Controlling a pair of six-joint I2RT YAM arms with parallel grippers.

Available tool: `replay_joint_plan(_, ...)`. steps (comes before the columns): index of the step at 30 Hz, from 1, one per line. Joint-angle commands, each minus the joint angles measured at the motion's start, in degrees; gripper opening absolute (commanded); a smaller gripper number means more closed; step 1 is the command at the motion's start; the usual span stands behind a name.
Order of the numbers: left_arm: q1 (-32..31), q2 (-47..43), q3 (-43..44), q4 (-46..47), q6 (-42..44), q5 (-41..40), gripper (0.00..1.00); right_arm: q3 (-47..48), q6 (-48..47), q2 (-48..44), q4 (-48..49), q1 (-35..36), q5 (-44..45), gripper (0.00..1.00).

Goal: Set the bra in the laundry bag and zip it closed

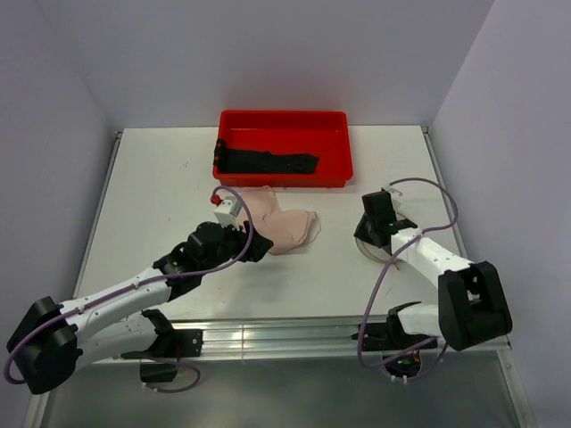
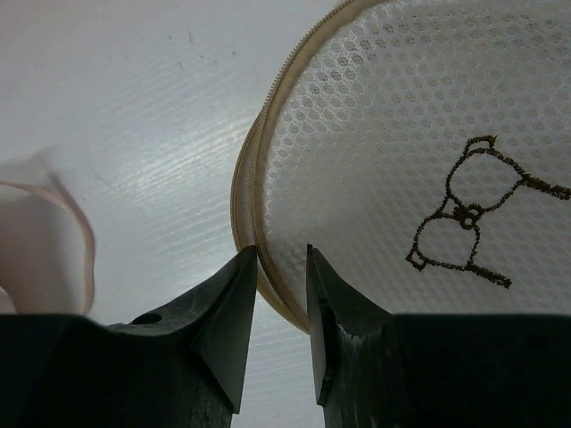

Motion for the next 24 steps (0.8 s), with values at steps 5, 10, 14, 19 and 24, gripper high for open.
replay_joint_plan(5, -0.2, -1.0, -1.1, 4.8, 0.9, 1.4, 0.63, 5.8, 0.1, 6.6, -5.4, -0.3, 0.1, 0.3)
replay_joint_plan(10, -0.2, -1.3, -1.9, 5.6, 1.2, 1.6, 0.63, 6.3, 0.2, 6.2, -5.1, 0.0, 0.0, 0.0)
replay_joint_plan(14, -0.3, -1.9, -1.6, 4.5, 1.8, 1.0, 0.63, 6.7, 0.9, 3.7, -5.8, 4.8, -1.6, 0.0)
replay_joint_plan(19, -0.2, -2.6, -1.3, 3.3, 1.8, -0.1, 0.63, 10.0, 4.6, 0.2, -10.0, 17.0, -3.8, 0.0)
replay_joint_plan(24, -0.2, -3.1, -0.5, 0.4, 1.6, -1.0, 0.63, 13.0, 8.4, -4.7, -10.0, 22.8, -7.5, 0.0)
